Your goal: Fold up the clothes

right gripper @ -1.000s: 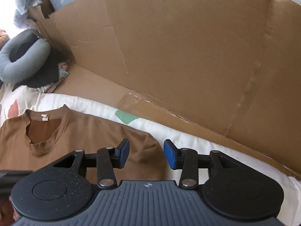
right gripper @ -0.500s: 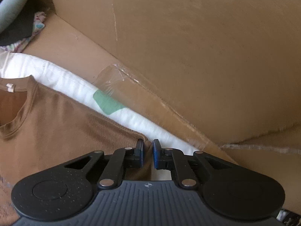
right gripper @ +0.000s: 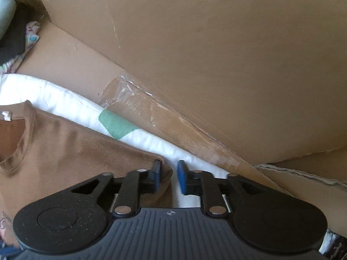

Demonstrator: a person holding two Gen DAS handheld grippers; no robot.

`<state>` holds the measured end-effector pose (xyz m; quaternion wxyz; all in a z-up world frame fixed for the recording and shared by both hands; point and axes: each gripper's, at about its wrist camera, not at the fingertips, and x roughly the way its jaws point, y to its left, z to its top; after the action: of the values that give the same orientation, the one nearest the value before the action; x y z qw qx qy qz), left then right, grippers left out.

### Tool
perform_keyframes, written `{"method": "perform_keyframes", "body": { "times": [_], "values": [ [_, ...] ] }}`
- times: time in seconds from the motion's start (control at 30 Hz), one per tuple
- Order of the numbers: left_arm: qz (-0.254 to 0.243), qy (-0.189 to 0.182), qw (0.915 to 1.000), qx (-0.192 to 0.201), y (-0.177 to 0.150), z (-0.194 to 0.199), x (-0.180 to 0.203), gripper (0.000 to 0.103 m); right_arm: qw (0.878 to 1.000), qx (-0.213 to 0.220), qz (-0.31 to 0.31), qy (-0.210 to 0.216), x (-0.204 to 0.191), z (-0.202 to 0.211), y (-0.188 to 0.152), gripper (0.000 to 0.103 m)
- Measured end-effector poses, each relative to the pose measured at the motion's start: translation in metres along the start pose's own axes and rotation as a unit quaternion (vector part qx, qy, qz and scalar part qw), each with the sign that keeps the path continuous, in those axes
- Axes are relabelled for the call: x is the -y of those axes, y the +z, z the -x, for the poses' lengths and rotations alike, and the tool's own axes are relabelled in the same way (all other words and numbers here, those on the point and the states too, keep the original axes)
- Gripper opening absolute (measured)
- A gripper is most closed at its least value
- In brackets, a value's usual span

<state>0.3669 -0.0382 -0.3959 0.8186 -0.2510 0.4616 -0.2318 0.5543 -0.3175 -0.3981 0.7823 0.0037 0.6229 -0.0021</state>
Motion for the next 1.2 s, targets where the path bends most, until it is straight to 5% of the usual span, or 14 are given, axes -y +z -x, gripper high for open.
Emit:
{"method": "perform_keyframes", "body": {
  "times": [0.1,0.43,0.83,1.0,1.2],
  "values": [
    [-0.003,0.006,1.0000,-0.002,0.002,-0.002,-0.002,0.002,1.000,0.023,0.006,0.004,0.001,0.020,0.003,0.039],
    [0.019,0.010,0.9998,0.002,0.005,0.000,-0.009,0.002,0.996,0.068,0.063,0.010,0.007,0.054,-0.031,0.039],
    [0.043,0.015,0.9990,0.002,0.006,0.001,-0.019,0.002,0.996,0.069,0.046,0.012,-0.001,0.011,-0.036,0.037],
    [0.057,0.021,0.9982,-0.002,0.009,0.000,-0.028,0.002,0.997,0.057,0.059,0.003,-0.012,0.000,-0.026,0.022],
    [0.066,0.040,0.9969,-0.016,0.009,-0.009,-0.042,0.002,0.996,0.050,0.065,-0.019,-0.022,-0.013,-0.020,0.022]
  ]
}}
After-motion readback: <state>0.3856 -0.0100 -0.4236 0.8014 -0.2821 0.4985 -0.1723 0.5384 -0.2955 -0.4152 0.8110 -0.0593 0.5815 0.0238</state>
